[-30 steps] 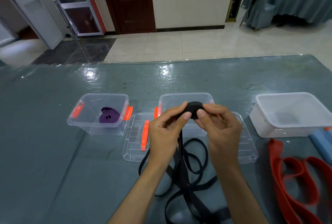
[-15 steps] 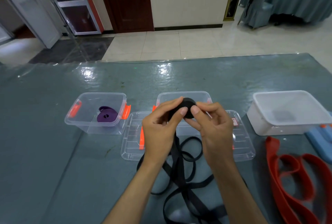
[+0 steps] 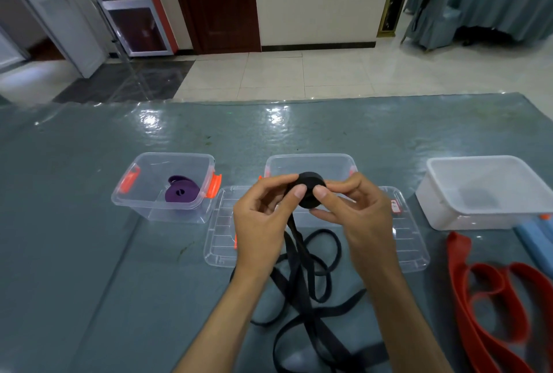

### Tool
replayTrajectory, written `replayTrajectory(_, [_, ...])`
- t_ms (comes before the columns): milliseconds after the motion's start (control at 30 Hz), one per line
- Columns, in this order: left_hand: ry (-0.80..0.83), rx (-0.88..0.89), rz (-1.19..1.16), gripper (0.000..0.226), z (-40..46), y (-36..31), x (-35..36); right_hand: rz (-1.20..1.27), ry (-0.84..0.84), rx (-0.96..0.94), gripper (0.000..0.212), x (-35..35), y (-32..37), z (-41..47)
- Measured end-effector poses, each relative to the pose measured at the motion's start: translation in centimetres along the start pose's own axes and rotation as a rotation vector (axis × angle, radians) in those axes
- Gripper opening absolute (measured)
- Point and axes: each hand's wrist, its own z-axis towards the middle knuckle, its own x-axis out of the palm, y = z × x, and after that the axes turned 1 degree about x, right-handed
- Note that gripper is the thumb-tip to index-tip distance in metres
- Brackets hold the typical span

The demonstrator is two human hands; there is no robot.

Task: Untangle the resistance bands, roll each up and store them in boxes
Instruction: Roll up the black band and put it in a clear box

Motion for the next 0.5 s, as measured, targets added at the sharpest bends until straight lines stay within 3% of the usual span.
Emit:
replayTrajectory(167, [0.041, -0.033, -0.009, 0.019, 0.1, 0.4, 0.2, 0.011, -0.059, -0.067, 0.021, -0.2, -0.2, -0.1])
replayTrajectory(300, [0.132, -0.046, 0.033, 0.026, 0.6, 0.7, -0.2, 0.061, -0.043, -0.054, 0.009, -0.5, -0.7, -0.2])
replayTrajectory(367, [0.176, -0.028, 0.058, 0.025, 0.8, 0.7, -0.7, 0.055, -0.035, -0.024, 0.013, -0.8, -0.5, -0.1])
replayTrajectory(500, [0.073, -0.061, 0.001, 0.023, 0.2, 1.0, -0.4, 0.003, -0.036, -0.089, 0.014, -0.8, -0.2, 0.3])
